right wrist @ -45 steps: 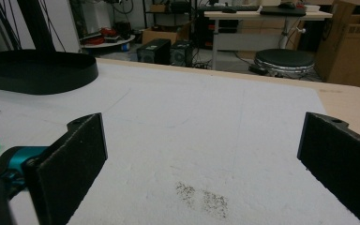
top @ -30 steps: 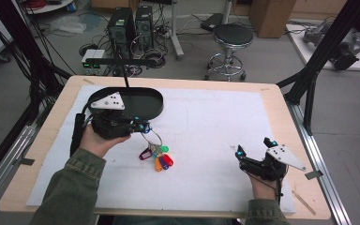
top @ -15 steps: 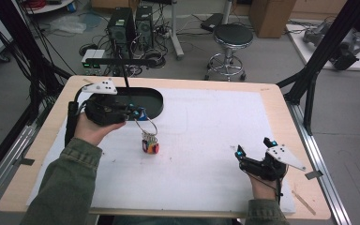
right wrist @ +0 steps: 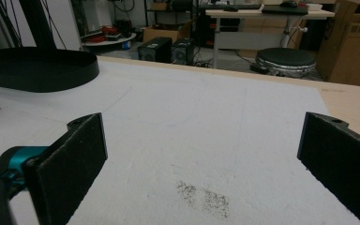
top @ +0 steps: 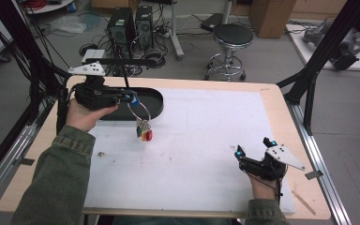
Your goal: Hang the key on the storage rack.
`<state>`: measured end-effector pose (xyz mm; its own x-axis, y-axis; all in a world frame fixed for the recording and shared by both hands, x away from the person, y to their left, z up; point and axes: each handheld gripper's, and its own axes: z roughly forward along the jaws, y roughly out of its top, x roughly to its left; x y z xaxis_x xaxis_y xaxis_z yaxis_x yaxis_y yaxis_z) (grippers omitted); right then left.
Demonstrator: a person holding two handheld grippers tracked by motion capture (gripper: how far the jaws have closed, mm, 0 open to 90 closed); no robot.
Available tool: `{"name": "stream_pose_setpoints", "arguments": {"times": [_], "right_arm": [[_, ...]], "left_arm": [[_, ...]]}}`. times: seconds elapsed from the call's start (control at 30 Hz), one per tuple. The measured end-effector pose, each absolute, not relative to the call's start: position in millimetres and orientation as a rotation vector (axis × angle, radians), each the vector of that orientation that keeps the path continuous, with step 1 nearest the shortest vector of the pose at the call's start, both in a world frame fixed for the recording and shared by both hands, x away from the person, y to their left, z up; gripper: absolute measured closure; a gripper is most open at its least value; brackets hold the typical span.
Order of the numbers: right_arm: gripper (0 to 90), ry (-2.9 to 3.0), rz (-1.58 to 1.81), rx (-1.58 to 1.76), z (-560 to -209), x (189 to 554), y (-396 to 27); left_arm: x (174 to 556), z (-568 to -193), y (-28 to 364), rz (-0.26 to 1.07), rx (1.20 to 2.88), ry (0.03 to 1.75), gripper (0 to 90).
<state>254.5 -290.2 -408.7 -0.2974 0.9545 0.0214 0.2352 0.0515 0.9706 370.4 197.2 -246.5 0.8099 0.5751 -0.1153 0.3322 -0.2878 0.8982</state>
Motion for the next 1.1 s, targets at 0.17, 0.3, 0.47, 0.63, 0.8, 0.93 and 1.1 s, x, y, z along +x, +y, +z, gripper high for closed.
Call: {"name": "stream_pose_setpoints", "arguments": {"times": [0.17,0.3,0.47,0.63,0.8,0.93,1.1], "right_arm": [[0.6,1.626,1.293,1.218,-408.7,254.4,-290.3],[0.6,1.627,1.292,1.213,-408.7,254.6,-290.2],[0.6,1.625,1.292,1.215,-408.7,254.6,-291.0],[0.6,1.633,1.289,1.213,-409.0,254.8,-290.4],[0.6,1.624,1.291,1.214,-408.5,254.1,-290.6],[0.6,1.618,1.300,1.220,-408.1,253.2,-291.1],[0.6,1.617,1.302,1.218,-408.4,253.5,-292.2]], "left_arm": [[377.4,-241.1,201.2,0.296,1.909,0.703,84.1],[387.7,-239.2,209.4,0.302,1.890,0.718,84.1],[396.6,-239.2,213.4,0.308,1.894,0.742,84.1],[407.0,-233.3,220.6,0.327,1.888,0.760,84.1],[413.1,-233.1,224.9,0.346,1.860,0.786,84.1],[423.5,-237.3,224.7,0.357,1.862,0.814,84.1],[434.5,-236.0,224.9,0.363,1.854,0.826,84.0]]}}
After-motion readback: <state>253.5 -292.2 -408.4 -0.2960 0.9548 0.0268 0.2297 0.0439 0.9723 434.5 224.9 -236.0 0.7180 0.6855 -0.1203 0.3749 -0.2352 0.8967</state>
